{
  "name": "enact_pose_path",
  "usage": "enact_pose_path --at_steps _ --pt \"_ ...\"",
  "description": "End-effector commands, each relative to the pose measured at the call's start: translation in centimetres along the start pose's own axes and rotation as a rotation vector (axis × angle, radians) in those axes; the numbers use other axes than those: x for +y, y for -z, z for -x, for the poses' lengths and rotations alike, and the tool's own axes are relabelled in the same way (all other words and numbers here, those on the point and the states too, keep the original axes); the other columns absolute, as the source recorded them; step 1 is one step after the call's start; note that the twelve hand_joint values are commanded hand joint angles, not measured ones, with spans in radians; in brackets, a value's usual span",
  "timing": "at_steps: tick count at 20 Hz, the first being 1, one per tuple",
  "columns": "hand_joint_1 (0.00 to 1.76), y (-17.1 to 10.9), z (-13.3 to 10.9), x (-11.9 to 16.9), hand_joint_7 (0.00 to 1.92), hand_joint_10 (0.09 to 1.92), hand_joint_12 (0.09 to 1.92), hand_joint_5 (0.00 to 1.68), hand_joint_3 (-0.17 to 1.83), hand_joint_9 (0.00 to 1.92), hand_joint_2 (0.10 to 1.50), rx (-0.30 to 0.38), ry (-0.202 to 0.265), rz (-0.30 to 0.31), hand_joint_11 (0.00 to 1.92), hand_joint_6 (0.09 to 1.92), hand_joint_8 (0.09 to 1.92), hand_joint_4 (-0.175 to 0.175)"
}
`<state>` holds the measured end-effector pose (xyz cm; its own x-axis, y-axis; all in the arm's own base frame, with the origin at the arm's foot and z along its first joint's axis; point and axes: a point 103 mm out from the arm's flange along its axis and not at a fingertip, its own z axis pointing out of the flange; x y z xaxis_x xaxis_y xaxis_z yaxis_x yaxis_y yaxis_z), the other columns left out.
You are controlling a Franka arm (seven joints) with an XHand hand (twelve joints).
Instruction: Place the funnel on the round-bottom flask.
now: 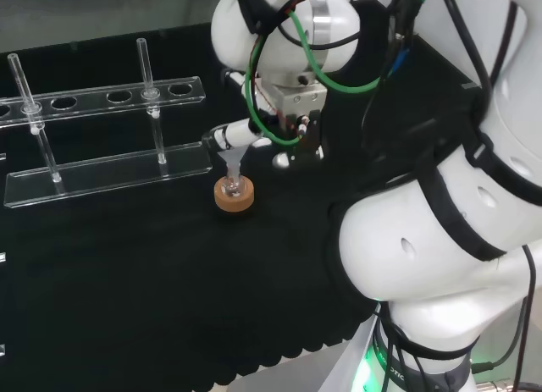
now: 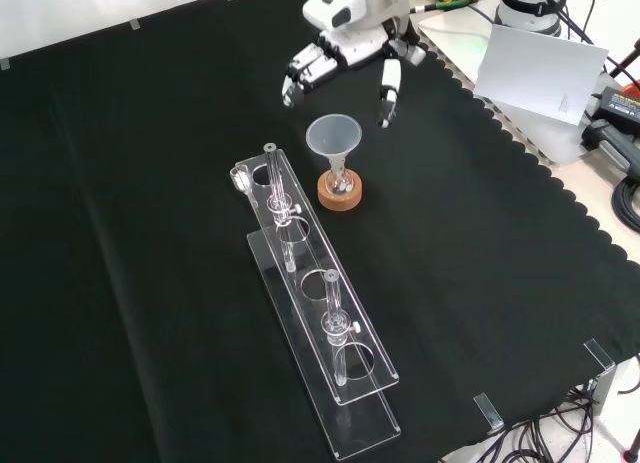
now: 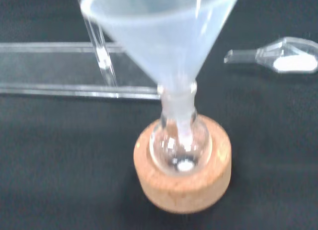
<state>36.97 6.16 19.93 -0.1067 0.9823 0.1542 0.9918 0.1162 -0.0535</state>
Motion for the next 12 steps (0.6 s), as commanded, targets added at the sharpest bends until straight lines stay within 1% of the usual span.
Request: enact_pose_path --at_steps 1,4,6,8,12 --pt "0.42 3.0 1.4 -0.1 0.08 0.86 1.51 0.08 -0.05 0.11 0.72 0.030 -0.009 -0.005 0.21 0.09 0.13 -0.087" --pt "0.46 4.3 2.5 0.5 0.02 0.81 1.49 0.14 -0.02 0.20 0.73 0.020 -0.035 -0.018 0.24 0.09 0.48 -0.088" --pt "0.49 5.1 3.2 0.9 0.01 0.80 1.48 0.18 -0.01 0.25 0.75 0.005 -0.053 -0.040 0.26 0.09 0.62 -0.087" --pt "0.51 5.8 3.8 1.4 0.02 0.79 1.48 0.21 0.00 0.27 0.76 -0.021 -0.068 -0.054 0.27 0.09 0.67 -0.086" --pt "0.52 6.4 4.6 2.2 0.02 0.78 1.47 0.24 0.00 0.30 0.77 -0.041 -0.080 -0.071 0.28 0.09 0.71 -0.085"
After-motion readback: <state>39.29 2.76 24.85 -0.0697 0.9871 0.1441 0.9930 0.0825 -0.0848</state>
